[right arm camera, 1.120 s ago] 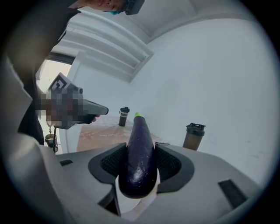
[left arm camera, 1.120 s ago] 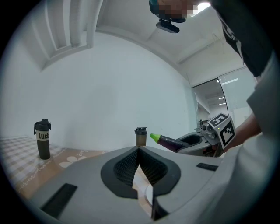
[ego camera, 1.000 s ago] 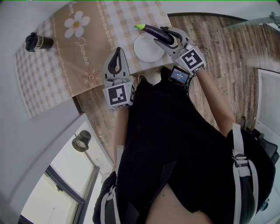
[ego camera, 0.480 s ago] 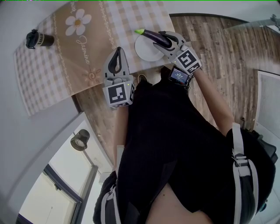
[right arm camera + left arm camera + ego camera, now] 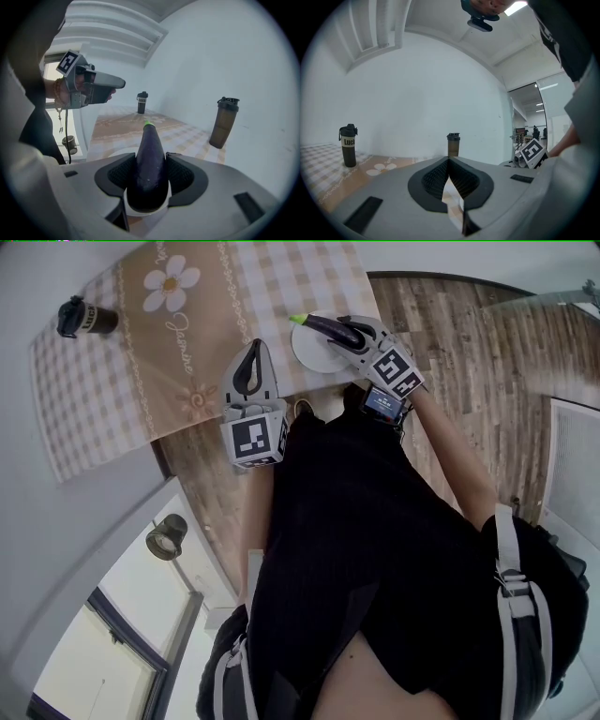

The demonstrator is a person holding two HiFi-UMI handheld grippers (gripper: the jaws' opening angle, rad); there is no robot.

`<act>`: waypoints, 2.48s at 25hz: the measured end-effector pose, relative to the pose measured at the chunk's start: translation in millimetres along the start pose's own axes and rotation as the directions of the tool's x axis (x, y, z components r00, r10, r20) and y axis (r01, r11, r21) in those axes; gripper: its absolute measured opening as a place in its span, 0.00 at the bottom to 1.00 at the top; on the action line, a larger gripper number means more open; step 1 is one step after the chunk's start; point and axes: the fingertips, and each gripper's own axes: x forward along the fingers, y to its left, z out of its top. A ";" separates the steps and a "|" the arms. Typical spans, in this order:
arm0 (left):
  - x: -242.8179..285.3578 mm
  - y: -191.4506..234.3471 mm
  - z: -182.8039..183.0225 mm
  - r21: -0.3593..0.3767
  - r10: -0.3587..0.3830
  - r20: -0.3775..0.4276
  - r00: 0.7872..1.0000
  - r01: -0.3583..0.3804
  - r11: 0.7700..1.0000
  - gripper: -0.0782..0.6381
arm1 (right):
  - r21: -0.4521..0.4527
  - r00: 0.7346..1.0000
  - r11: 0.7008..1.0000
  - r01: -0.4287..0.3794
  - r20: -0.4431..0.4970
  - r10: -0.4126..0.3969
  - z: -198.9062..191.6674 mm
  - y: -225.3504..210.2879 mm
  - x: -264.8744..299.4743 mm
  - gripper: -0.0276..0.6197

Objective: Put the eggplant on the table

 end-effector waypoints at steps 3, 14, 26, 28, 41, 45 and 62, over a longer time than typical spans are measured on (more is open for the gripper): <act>2.9 0.3 -1.5 0.003 -0.004 -0.008 1.000 0.004 1.000 0.11 | -0.006 0.999 1.000 -0.017 -0.033 0.017 -10.0 0.7 3.9 0.37; 5.2 7.0 -5.5 -0.008 0.006 -0.016 1.000 -0.006 1.000 0.11 | -0.016 0.992 0.997 -0.072 -0.109 0.070 -29.6 7.0 17.8 0.37; 5.5 13.9 -9.5 -0.011 0.006 -0.022 1.000 -0.006 1.000 0.11 | -0.019 0.984 0.995 -0.100 -0.147 0.096 -37.7 11.1 27.4 0.37; 5.5 14.0 -9.9 -0.012 0.005 -0.026 1.000 -0.005 1.000 0.11 | -0.011 0.984 0.995 -0.104 -0.147 0.101 -37.8 10.9 27.5 0.37; 1.5 16.3 -12.0 -0.015 0.007 -0.029 1.000 -0.007 1.000 0.11 | 0.001 0.985 0.996 -0.085 -0.152 0.084 -37.3 10.0 27.5 0.38; 0.8 15.9 -11.6 -0.011 0.006 -0.027 1.000 -0.006 1.000 0.11 | 0.000 0.985 0.996 -0.085 -0.151 0.084 -36.9 10.8 27.2 0.38; 0.2 16.5 -14.6 -0.015 -0.013 -0.030 0.999 0.013 1.000 0.11 | -0.009 0.988 0.996 -0.091 -0.123 0.089 -16.7 14.8 25.8 0.40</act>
